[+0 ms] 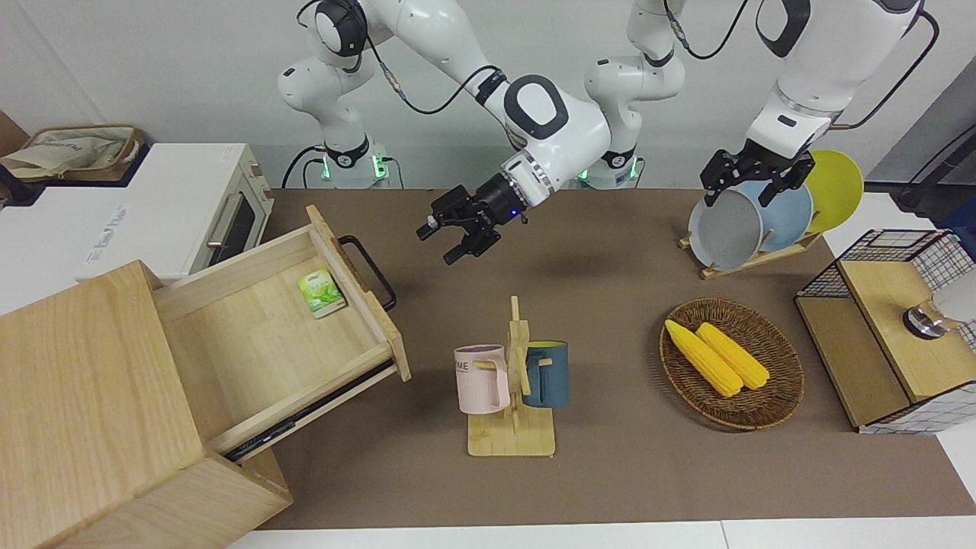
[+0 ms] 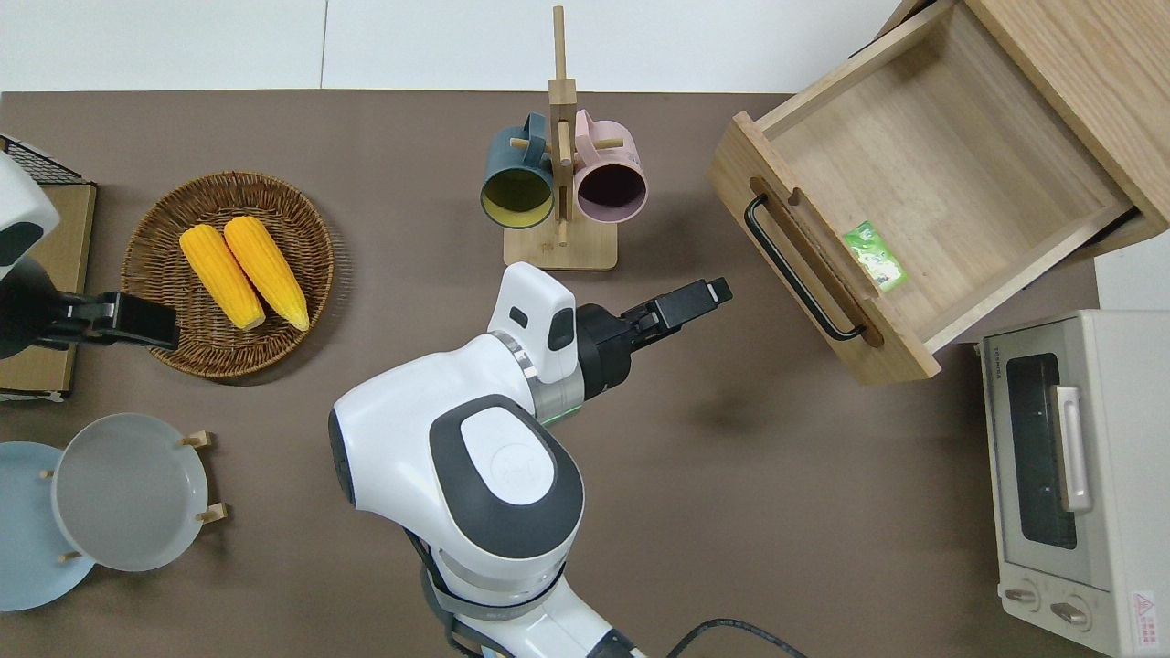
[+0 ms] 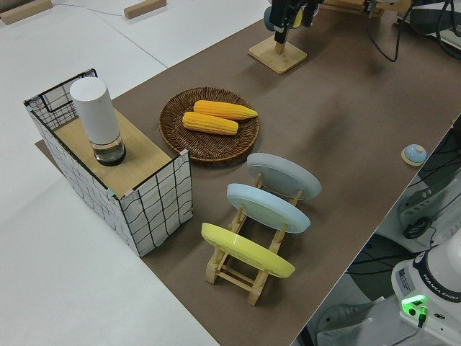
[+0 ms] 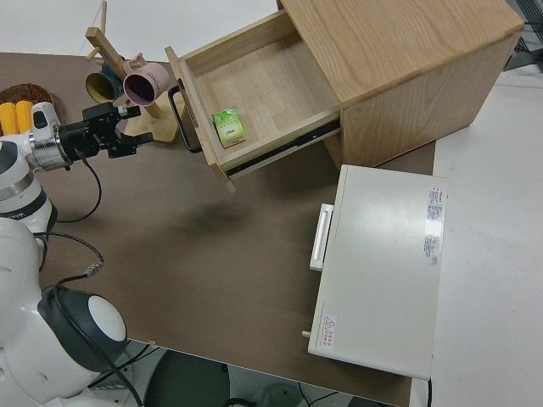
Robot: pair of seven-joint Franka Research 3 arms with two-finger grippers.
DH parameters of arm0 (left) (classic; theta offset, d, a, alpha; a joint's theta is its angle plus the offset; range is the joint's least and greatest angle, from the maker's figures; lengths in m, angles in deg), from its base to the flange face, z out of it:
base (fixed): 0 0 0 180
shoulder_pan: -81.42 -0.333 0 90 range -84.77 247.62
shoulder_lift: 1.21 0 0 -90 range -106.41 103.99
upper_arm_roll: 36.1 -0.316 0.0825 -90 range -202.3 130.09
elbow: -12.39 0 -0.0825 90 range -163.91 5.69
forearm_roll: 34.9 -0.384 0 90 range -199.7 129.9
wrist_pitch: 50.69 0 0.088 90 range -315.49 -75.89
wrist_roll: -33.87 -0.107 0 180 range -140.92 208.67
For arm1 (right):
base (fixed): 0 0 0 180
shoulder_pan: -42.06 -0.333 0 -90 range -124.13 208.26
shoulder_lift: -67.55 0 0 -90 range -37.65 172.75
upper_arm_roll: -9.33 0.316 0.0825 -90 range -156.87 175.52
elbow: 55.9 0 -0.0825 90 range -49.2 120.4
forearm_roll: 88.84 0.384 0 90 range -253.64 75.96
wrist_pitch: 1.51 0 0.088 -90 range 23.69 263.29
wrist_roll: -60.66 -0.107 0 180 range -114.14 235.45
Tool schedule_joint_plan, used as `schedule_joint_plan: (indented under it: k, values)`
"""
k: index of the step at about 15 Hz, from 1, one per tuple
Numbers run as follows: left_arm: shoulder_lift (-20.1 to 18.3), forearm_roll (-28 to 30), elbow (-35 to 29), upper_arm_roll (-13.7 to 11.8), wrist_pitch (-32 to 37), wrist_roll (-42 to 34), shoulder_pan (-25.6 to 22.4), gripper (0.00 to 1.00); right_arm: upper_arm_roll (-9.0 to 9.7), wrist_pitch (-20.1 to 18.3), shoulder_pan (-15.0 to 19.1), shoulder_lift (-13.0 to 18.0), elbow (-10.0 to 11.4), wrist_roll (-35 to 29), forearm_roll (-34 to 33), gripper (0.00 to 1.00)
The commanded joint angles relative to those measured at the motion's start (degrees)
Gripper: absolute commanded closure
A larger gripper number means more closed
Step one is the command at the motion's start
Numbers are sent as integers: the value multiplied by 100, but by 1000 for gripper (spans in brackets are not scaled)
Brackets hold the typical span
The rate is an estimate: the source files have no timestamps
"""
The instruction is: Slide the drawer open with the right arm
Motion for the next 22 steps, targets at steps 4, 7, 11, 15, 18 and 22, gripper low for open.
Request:
schedule_joint_plan:
  k: [4, 7, 11, 15, 18, 22]
  values:
    - [65, -98, 140, 40, 113, -47, -31, 7, 50, 32, 496, 426, -460, 66, 1517, 19]
    - [65, -98, 149, 40, 113, -56, -31, 7, 50, 296, 1005, 883, -460, 65, 2614, 17]
    - [65, -98, 149, 40, 113, -56, -31, 7, 42, 665, 1779, 1358, -452, 127, 4057, 17]
    - [65, -98, 140, 40, 113, -56, -31, 7, 24, 744, 2438, 1622, -417, 214, 4945, 17]
    - [65, -98, 140, 40, 113, -56, -31, 7, 15, 815, 2922, 1789, -338, 635, 5369, 17]
    - [65, -98, 149, 40, 113, -56, -31, 7, 24, 824, 3466, 2035, 5, 1075, 5544, 15]
